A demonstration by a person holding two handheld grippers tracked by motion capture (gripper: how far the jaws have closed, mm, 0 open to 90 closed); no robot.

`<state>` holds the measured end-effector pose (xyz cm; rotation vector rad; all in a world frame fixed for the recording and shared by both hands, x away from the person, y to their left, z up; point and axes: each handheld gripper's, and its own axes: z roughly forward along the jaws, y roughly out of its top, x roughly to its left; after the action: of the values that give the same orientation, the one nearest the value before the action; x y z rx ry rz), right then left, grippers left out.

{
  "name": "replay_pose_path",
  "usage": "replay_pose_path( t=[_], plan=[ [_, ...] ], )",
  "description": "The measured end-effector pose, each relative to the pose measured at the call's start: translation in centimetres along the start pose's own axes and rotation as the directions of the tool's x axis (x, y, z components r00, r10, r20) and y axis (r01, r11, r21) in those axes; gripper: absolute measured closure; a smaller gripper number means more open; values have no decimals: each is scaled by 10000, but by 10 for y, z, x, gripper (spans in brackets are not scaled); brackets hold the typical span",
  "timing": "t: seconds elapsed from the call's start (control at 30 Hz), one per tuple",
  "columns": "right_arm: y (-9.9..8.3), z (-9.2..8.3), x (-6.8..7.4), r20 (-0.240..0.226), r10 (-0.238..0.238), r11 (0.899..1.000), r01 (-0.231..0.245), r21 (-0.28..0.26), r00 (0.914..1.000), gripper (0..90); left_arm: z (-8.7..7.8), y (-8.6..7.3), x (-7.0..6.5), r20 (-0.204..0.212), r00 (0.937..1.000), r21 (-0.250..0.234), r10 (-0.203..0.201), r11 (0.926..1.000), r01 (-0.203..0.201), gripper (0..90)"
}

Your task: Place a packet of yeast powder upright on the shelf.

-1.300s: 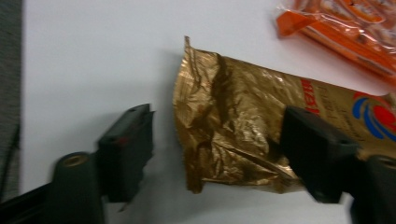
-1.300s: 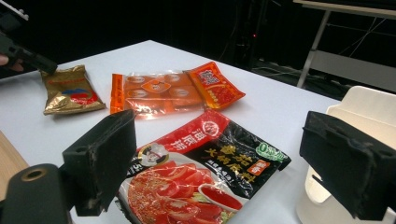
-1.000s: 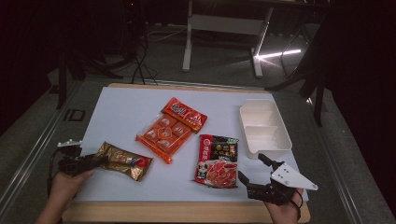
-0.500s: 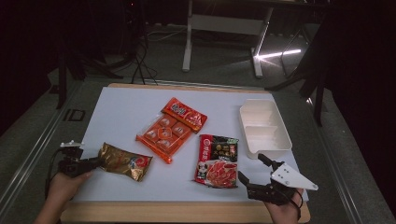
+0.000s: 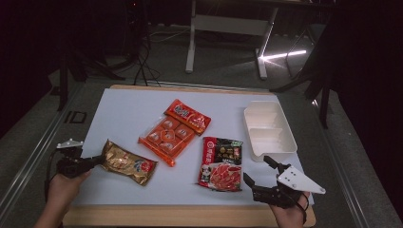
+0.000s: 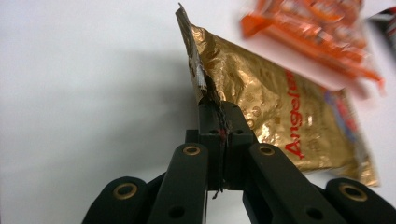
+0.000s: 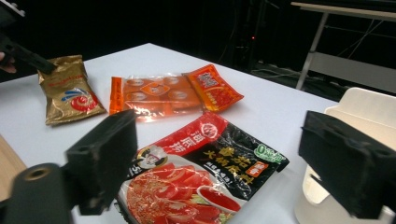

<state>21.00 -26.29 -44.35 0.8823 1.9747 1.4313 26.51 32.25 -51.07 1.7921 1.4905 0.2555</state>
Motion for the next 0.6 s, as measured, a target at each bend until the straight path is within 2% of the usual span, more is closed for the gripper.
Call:
replay_pose_path(
  t=[0.13, 0.2, 0.27, 0.4, 0.47, 0.6],
  plan=[
    [1, -2, -1, -3, 216, 9996, -216, -157, 9998, 127, -10, 5, -12, 151, 9994, -356, 310, 9989, -304, 892],
    [1, -2, -1, 7, 233, 9996, -233, -174, 9997, 116, -13, 7, -19, 215, 9981, -305, 572, 9979, -565, 892],
    [1, -2, -1, -105, 249, 9995, -251, -166, 9996, 105, -17, 8, -25, 232, 9972, -468, 715, 9964, -703, 893],
    [1, -4, -2, -155, 252, 9995, -255, -161, 9996, 105, -23, 12, -38, 304, 9906, -661, 1335, 9891, -1313, 894],
    [1, -4, -2, -197, 198, 9995, -202, -229, 9996, 105, -27, 15, -43, 404, 9900, -753, 1355, 9884, -1322, 895],
    [2, -5, 0, -242, -76, 9998, 72, -174, 9997, 106, -32, 21, -57, 522, 9823, -809, 1798, 9812, -1753, 896]
  ],
)
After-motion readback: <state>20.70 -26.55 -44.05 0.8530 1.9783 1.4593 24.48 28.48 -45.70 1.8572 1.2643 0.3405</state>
